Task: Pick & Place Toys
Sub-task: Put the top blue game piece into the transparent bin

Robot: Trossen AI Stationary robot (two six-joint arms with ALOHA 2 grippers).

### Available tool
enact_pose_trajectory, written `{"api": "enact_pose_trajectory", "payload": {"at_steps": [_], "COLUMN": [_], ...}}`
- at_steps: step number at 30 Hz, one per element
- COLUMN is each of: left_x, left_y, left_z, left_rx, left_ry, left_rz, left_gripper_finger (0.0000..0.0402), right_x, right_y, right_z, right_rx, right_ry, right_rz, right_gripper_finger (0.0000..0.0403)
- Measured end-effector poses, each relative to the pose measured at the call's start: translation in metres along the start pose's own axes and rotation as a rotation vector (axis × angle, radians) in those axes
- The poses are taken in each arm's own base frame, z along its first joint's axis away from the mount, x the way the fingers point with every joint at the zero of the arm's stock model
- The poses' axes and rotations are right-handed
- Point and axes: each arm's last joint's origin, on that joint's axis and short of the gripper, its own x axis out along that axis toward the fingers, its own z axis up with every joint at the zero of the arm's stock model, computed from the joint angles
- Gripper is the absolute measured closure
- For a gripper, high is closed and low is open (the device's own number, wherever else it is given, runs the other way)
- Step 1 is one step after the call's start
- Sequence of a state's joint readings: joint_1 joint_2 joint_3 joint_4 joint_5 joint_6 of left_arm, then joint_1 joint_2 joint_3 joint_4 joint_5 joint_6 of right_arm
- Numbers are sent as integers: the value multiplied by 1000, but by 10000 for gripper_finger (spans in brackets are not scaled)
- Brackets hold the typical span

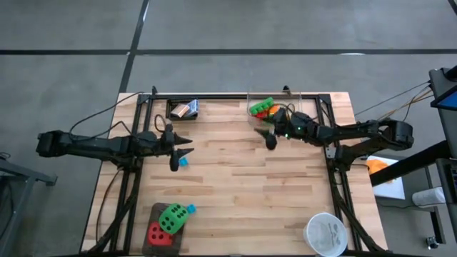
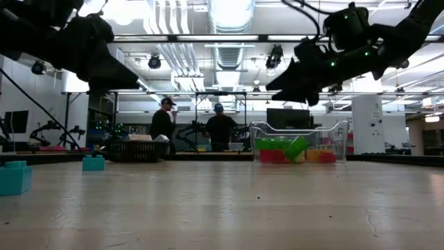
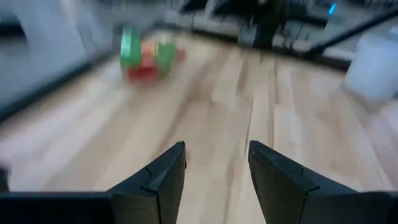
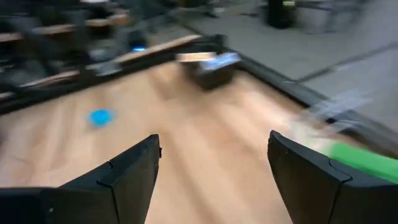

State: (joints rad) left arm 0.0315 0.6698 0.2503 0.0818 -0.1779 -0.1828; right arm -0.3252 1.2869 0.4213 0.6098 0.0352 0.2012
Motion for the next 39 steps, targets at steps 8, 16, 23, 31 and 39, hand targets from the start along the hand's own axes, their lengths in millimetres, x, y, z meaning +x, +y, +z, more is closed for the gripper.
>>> {"api": "enact_pose_trajectory", "payload": {"at_steps": [8, 16, 23, 31, 39], "left_x": [1, 20, 47, 64, 63], "left_y": [0, -6, -12, -11, -8], "left_z": [1, 7, 0, -20, -23], "left_rx": [-61, -116, -180, -148, -118], "left_ry": [397, 668, 822, 941, 955], "left_rz": [114, 178, 166, 247, 299], "left_gripper_finger": [224, 224, 224, 224, 224], "right_x": [0, -4, -7, -10, -10], "right_y": [60, 88, 93, 99, 99], "right_z": [-20, -31, -35, -38, -38], "right_rx": [-130, -183, -169, -162, -161], "right_ry": [-7, -30, 0, 14, 17], "right_rz": [154, 204, 225, 222, 219], "right_gripper_finger": [113, 113, 113, 113, 113]}}
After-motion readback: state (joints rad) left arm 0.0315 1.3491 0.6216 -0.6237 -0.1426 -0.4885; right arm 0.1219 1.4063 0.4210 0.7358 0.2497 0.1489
